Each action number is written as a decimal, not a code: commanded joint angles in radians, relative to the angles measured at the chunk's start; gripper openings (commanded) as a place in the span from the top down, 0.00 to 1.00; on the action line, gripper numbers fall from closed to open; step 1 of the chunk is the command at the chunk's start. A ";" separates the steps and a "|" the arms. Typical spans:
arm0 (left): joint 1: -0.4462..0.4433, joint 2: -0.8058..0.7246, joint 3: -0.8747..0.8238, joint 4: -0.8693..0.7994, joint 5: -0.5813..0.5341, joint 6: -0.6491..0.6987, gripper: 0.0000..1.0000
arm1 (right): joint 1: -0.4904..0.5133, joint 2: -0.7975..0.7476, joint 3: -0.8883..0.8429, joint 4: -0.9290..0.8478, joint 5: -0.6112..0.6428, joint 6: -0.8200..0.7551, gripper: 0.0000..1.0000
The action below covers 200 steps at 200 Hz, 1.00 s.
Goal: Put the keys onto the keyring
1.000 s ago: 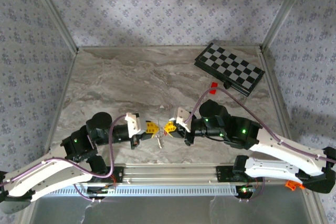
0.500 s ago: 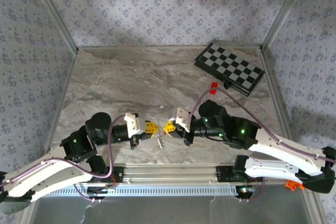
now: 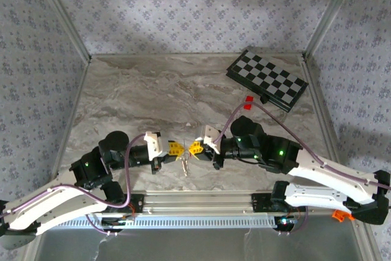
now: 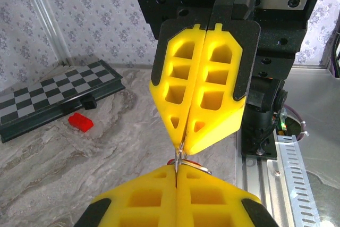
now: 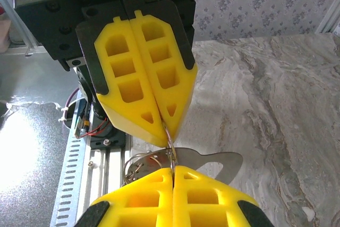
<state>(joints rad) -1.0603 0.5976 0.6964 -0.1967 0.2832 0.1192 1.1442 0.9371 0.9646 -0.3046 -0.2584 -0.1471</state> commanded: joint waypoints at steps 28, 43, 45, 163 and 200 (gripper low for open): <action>0.002 0.004 0.006 0.046 -0.011 -0.008 1.00 | 0.004 -0.001 -0.005 0.030 -0.026 0.000 1.00; 0.001 0.007 0.007 0.045 -0.018 -0.009 1.00 | 0.004 -0.003 -0.007 0.030 -0.027 0.000 1.00; 0.002 0.008 0.008 0.045 -0.018 -0.009 1.00 | 0.005 -0.002 -0.007 0.030 -0.027 0.000 1.00; 0.002 0.027 0.025 0.031 -0.047 -0.019 1.00 | 0.005 0.004 -0.009 0.034 -0.041 -0.024 1.00; 0.002 0.027 0.022 0.040 -0.049 -0.023 1.00 | 0.010 0.014 -0.008 0.024 -0.043 -0.032 1.00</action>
<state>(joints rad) -1.0603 0.6182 0.6964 -0.2005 0.2604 0.1101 1.1431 0.9421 0.9600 -0.3019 -0.2611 -0.1581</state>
